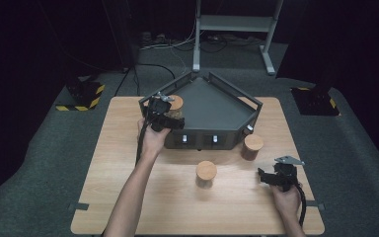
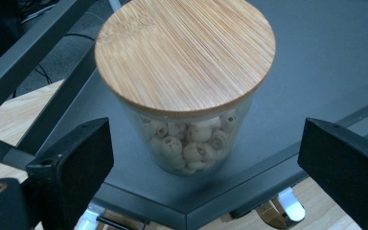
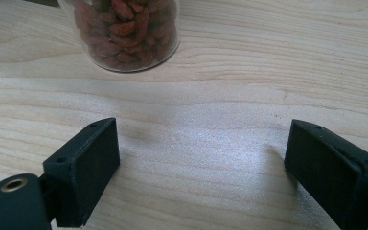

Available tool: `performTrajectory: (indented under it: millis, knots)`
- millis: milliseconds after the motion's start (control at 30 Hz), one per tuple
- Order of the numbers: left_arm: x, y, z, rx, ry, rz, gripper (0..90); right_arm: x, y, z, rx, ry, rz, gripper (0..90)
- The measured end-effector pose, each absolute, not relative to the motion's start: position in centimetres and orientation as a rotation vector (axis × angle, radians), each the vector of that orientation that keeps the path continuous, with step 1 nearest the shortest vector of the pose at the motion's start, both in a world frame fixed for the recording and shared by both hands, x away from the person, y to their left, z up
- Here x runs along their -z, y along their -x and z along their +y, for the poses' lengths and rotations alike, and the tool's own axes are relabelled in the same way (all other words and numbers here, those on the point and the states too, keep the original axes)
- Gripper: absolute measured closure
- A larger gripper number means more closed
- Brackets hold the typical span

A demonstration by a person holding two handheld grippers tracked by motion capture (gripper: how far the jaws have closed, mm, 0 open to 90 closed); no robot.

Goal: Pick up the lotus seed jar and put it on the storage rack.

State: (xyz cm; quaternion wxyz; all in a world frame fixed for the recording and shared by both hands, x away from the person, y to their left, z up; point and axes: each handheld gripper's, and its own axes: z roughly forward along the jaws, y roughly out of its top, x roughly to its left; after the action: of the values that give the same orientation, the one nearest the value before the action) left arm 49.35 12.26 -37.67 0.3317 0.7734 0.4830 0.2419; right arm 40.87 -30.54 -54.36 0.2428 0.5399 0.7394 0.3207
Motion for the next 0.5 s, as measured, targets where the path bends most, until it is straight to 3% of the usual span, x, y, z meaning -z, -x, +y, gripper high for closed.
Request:
performTrajectory:
  millis: [500]
  knots:
    - [37.1, -47.8, 13.2, -0.601, -1.995, 1.243, 6.3, 54.4, -40.9, -30.5, -0.876, -1.476, 2.020, 11.7]
